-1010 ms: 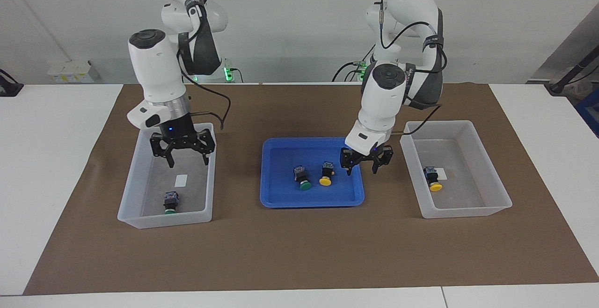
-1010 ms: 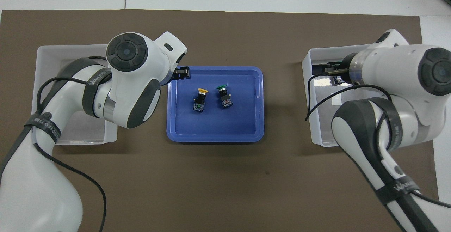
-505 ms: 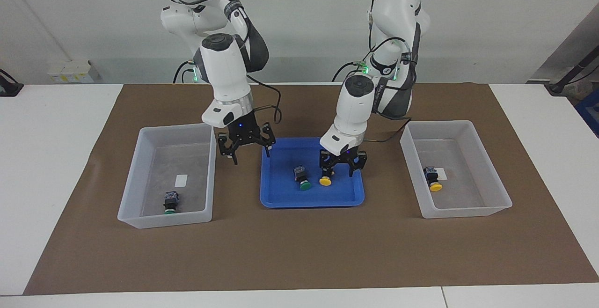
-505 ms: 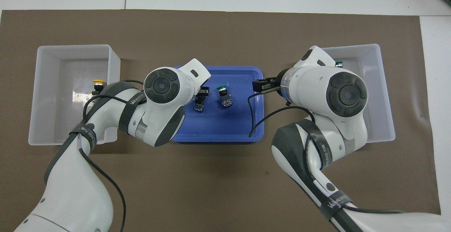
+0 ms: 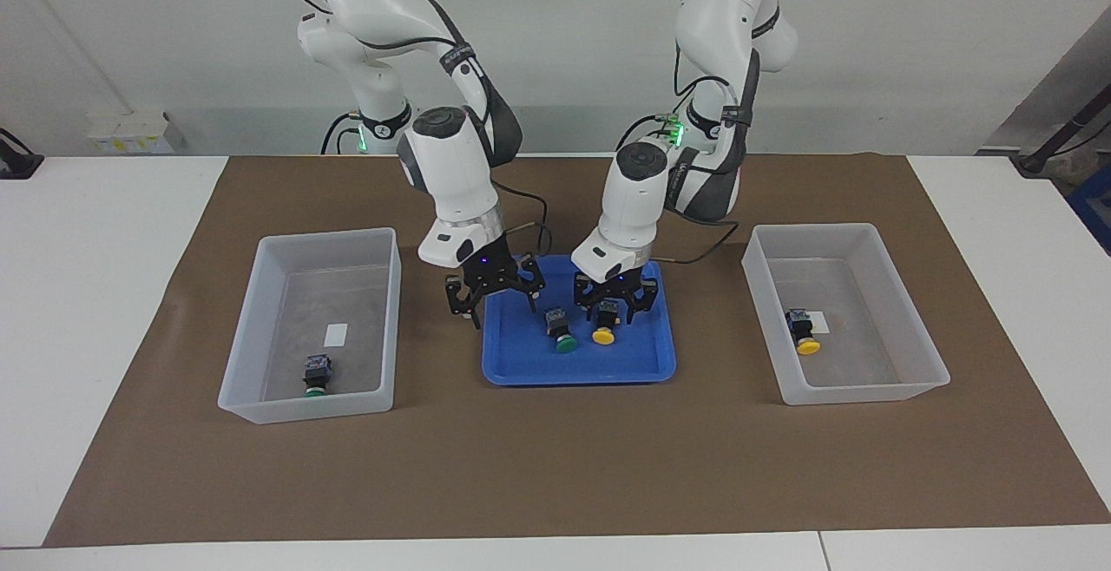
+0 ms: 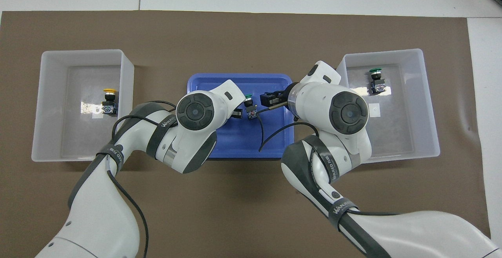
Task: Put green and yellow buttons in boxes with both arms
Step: 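Grasp the second yellow button with the left gripper while the right grasps green, then carry the yellow button to its box with the left gripper while the right carries green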
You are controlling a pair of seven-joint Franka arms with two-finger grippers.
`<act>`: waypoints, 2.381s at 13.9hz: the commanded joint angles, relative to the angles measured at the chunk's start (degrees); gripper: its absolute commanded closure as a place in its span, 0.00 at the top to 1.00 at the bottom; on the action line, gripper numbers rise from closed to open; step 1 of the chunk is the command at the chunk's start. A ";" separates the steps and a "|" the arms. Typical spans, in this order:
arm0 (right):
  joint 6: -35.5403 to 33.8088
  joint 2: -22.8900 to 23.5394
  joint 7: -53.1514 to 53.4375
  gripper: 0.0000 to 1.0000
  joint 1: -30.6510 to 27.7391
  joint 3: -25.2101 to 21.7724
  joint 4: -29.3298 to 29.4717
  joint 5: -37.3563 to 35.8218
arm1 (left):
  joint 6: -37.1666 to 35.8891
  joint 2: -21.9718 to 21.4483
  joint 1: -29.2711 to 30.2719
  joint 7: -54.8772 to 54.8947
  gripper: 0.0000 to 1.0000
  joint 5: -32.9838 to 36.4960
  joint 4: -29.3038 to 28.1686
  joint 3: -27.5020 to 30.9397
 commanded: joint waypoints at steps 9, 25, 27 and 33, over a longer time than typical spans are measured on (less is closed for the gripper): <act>2.01 2.01 1.97 1.00 1.97 0.02 0.91 0.97 | 2.39 -0.64 -0.51 0.59 0.00 0.15 -2.30 0.88; 6.33 10.19 8.65 0.25 6.01 -0.25 1.88 -11.42 | -22.10 -0.10 19.42 8.21 0.00 -2.58 19.76 0.00; 6.24 10.02 8.65 0.00 5.58 -0.34 1.97 -11.59 | -25.45 -0.28 23.55 13.22 0.00 -2.58 20.91 -0.17; -3.49 -3.50 9.17 0.00 -2.76 -0.25 -1.37 -11.60 | -26.35 -2.74 30.24 27.20 0.00 -2.75 17.49 0.88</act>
